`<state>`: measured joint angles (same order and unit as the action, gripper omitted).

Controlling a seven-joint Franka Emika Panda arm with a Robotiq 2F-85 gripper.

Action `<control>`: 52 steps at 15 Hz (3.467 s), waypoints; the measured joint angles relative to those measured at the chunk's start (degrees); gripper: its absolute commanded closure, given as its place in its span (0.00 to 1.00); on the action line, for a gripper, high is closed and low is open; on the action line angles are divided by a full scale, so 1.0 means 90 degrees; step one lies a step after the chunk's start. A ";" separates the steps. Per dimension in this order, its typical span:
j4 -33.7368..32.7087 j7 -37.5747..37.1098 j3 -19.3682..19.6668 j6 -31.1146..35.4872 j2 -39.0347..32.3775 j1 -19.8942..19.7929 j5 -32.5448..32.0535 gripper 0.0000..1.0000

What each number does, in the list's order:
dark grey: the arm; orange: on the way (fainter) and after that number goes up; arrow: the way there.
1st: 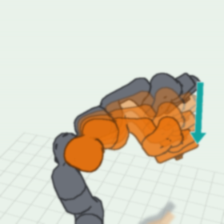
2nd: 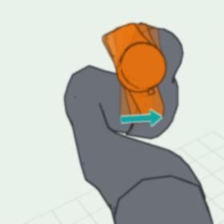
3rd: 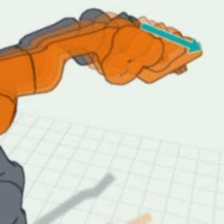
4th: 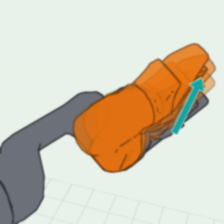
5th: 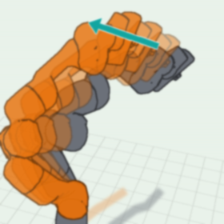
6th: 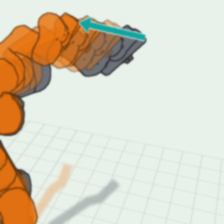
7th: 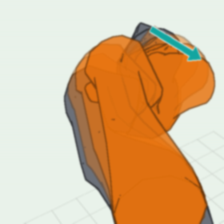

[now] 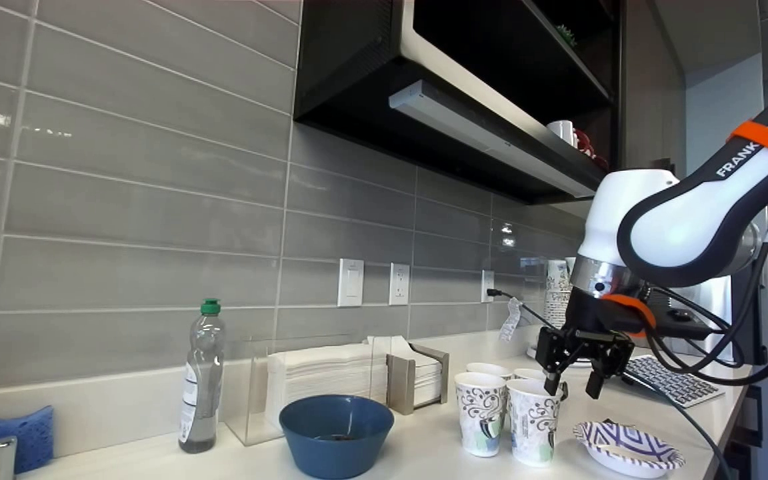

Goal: Stack the cups

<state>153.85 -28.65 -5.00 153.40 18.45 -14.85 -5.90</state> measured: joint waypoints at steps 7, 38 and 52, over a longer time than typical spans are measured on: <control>0.0003 -0.0222 0.0035 0.0439 -0.0295 -0.0110 0.0000 0.26; -0.0630 -0.0620 -0.0526 -0.2200 0.1417 0.0303 -0.0235 0.99; -0.1835 -0.0239 -0.0505 -0.1644 0.0353 0.0442 -0.0453 0.99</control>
<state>137.33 -30.80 -9.55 138.61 21.63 -10.87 -9.98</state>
